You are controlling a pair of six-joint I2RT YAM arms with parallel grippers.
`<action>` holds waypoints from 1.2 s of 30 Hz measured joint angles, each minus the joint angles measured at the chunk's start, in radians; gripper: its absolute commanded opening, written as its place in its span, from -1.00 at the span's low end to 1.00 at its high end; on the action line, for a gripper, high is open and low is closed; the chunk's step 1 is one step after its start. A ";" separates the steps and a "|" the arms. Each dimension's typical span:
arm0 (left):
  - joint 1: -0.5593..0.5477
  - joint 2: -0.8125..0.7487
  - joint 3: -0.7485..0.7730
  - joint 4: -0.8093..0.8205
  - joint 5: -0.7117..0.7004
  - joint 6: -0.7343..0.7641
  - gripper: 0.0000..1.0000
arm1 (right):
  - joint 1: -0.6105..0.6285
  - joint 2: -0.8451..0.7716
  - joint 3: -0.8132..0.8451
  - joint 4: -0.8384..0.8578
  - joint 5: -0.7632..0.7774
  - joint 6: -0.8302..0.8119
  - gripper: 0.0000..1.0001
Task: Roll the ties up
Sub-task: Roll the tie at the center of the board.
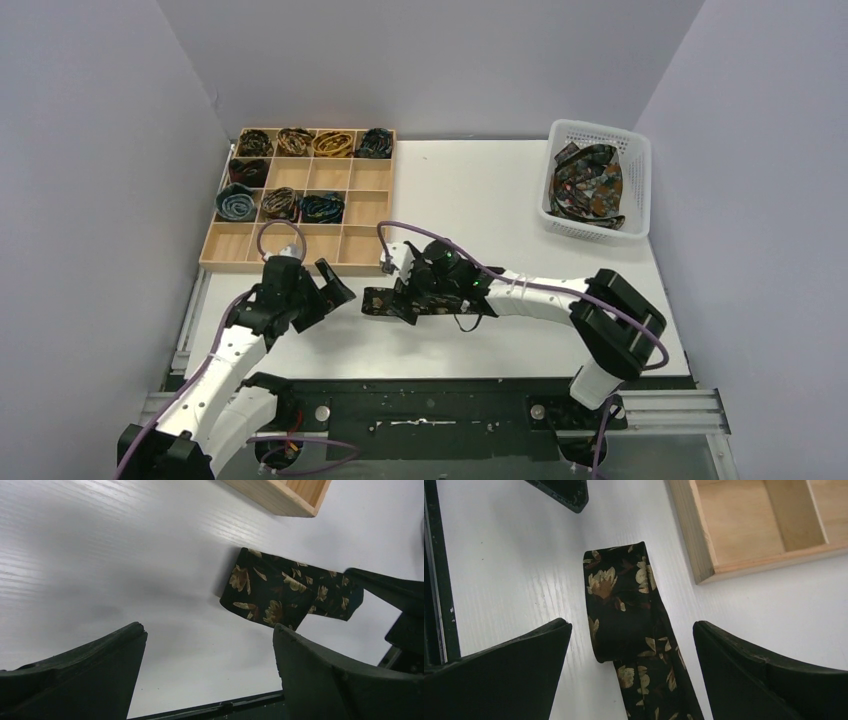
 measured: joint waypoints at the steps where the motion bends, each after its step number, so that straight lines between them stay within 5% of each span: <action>1: 0.001 -0.001 -0.006 0.005 0.017 0.000 0.93 | 0.001 0.024 0.023 -0.012 -0.014 -0.015 1.00; 17: 0.004 -0.019 -0.025 0.044 0.094 -0.004 0.93 | -0.001 0.204 0.126 -0.089 -0.086 -0.159 0.93; 30: 0.004 -0.022 -0.069 0.077 0.121 -0.013 0.93 | -0.006 0.306 0.204 -0.163 -0.146 -0.235 0.08; 36: 0.004 -0.015 -0.101 0.120 0.158 -0.027 0.93 | 0.017 0.273 0.133 -0.098 -0.135 -0.221 0.02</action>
